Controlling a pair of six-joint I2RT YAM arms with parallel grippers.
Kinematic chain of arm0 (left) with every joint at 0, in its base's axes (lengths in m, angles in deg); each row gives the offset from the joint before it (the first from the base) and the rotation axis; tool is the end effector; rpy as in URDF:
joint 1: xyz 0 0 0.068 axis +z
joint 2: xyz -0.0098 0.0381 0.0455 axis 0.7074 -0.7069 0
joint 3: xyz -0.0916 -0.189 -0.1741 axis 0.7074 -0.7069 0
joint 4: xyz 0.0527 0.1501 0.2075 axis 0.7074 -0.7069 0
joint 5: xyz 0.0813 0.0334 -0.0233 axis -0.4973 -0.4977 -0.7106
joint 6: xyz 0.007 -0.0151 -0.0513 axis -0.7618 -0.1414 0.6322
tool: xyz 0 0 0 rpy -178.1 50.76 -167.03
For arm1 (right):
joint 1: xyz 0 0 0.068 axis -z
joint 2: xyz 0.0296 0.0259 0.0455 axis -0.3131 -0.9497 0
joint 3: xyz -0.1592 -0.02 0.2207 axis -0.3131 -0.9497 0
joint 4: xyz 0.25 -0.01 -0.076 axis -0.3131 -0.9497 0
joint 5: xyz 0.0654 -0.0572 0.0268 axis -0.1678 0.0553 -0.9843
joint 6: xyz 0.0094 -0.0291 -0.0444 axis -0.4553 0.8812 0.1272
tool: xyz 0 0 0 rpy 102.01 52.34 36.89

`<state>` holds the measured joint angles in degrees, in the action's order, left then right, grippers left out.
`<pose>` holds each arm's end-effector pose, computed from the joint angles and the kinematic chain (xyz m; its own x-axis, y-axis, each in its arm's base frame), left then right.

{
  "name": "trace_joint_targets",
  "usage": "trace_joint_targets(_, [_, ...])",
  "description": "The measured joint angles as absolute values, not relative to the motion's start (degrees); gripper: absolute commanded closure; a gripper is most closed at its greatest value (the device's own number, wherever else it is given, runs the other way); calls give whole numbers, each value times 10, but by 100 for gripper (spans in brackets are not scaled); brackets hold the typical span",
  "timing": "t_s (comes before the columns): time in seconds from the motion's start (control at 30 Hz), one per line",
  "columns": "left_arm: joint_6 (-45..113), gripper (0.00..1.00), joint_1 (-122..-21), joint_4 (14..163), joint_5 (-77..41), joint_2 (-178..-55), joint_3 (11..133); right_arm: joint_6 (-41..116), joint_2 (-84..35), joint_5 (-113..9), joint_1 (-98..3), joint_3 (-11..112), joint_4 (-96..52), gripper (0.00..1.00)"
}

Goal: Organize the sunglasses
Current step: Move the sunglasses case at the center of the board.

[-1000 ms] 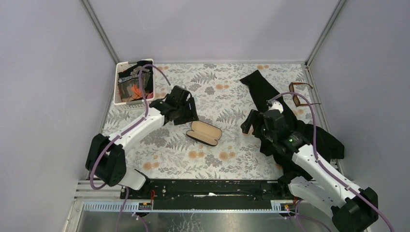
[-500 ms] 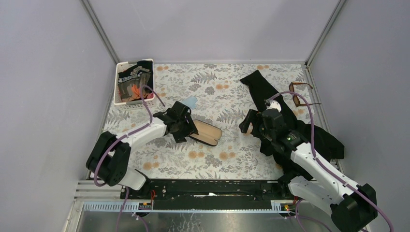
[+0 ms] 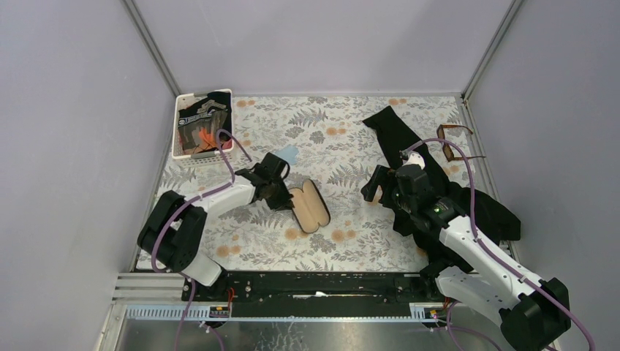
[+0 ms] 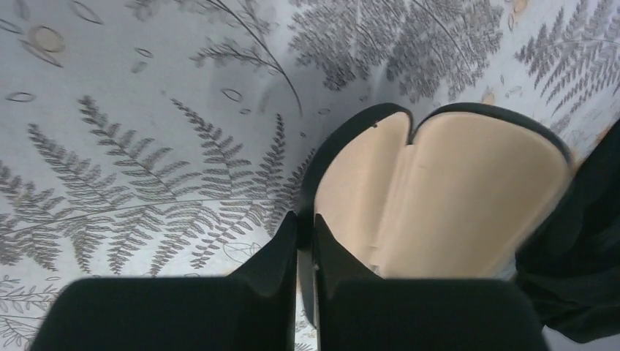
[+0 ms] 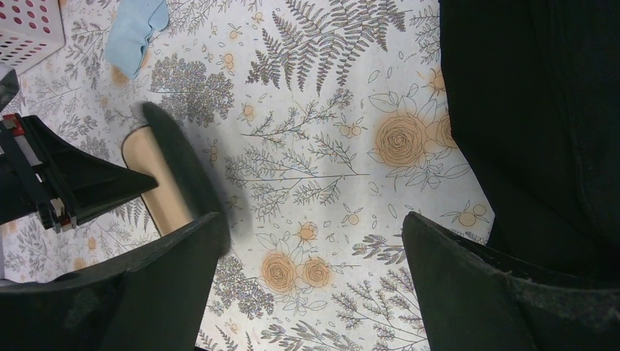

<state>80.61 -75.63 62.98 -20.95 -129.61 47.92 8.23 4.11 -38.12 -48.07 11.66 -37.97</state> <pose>0.2458 -0.1491 0.1675 -0.8626 -0.4783 -0.1648 -0.3761 0.8242 -0.4233 0.1790 0.0984 0.2569 -0.6227 0.3158 -0.7159 -0.0676 0.8898 0.4513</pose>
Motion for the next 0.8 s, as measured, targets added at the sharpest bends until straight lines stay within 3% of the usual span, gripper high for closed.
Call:
trace_joint_targets(0.53, [652,99,-549,502,-287,-1250,509,83,41,-390,-481,113,-378,0])
trace_joint_targets(0.6, [642,89,-541,477,-312,-1251,515,83,41,-391,-481,110,-374,0])
trace_joint_targets(0.8, [631,45,-531,449,-336,-1254,515,83,39,-392,-481,109,-371,0])
